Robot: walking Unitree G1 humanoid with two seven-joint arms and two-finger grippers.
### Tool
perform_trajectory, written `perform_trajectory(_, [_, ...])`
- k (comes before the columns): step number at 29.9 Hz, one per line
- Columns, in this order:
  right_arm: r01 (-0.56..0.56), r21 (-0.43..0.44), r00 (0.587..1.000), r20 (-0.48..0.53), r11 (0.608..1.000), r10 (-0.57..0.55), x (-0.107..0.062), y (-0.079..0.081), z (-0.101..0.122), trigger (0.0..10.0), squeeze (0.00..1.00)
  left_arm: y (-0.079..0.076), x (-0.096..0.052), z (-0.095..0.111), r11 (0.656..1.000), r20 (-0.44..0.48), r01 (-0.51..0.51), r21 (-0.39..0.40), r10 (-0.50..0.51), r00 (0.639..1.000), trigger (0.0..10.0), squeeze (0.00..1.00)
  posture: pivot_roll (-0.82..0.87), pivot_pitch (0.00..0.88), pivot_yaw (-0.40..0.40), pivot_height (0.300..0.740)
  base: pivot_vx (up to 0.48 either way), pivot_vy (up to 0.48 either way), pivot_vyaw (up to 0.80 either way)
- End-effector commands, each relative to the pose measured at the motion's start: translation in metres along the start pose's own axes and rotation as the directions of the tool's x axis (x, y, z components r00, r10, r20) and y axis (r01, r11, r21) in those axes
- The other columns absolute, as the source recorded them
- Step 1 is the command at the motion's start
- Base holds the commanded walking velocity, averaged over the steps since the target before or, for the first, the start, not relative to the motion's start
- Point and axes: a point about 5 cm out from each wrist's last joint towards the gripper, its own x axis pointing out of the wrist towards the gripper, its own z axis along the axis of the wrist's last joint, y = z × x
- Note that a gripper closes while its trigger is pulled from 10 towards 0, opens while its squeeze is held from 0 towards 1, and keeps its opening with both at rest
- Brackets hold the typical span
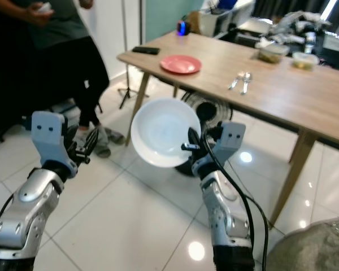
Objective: Setting the table
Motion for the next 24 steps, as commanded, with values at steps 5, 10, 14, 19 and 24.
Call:
perform_trajectory(5, [0.013,-0.005,1.0,0.007,1.0,-0.013,-0.0004,-0.0036,0.0011,10.0,0.0,-0.0005,0.0007,-0.0026,1.0,-0.014,0.002,-0.007,-0.002,1.0,10.0,0.0,0.04,0.0,0.075,0.74,0.0,0.0,-0.78])
perform_trajectory(10, [0.012,-0.003,1.0,0.008,1.0,-0.012,0.0001,-0.0035,0.0009,10.0,0.0,-0.0009,0.0009,-0.0023,1.0,-0.014,0.003,-0.009,-0.004,1.0,10.0,0.0,0.04,0.0,0.075,0.74,0.0,0.0,-0.78])
perform_trajectory(14, [0.011,0.001,1.0,0.011,1.0,-0.011,0.001,-0.0034,0.0012,10.0,0.0,-0.0007,0.0015,-0.0011,1.0,-0.005,0.002,-0.004,-0.002,1.0,10.0,0.0,0.04,0.0,0.075,0.74,0.0,0.0,-0.78])
perform_trajectory(19, [0.012,0.005,1.0,0.012,1.0,-0.012,0.0012,-0.0034,0.0011,10.0,0.0,-0.0005,0.002,-0.0006,1.0,-0.003,0.001,-0.001,-0.001,1.0,10.0,0.0,0.04,0.0,0.075,0.74,0.0,0.0,-0.78])
perform_trajectory(24, [0.01,0.006,1.0,0.014,1.0,-0.01,0.0016,-0.0031,0.0011,10.0,0.0,-0.0005,0.002,-0.0009,1.0,-0.004,0.002,0.002,-0.002,1.0,10.0,0.0,0.04,0.0,0.076,0.74,0.0,0.0,-0.78])
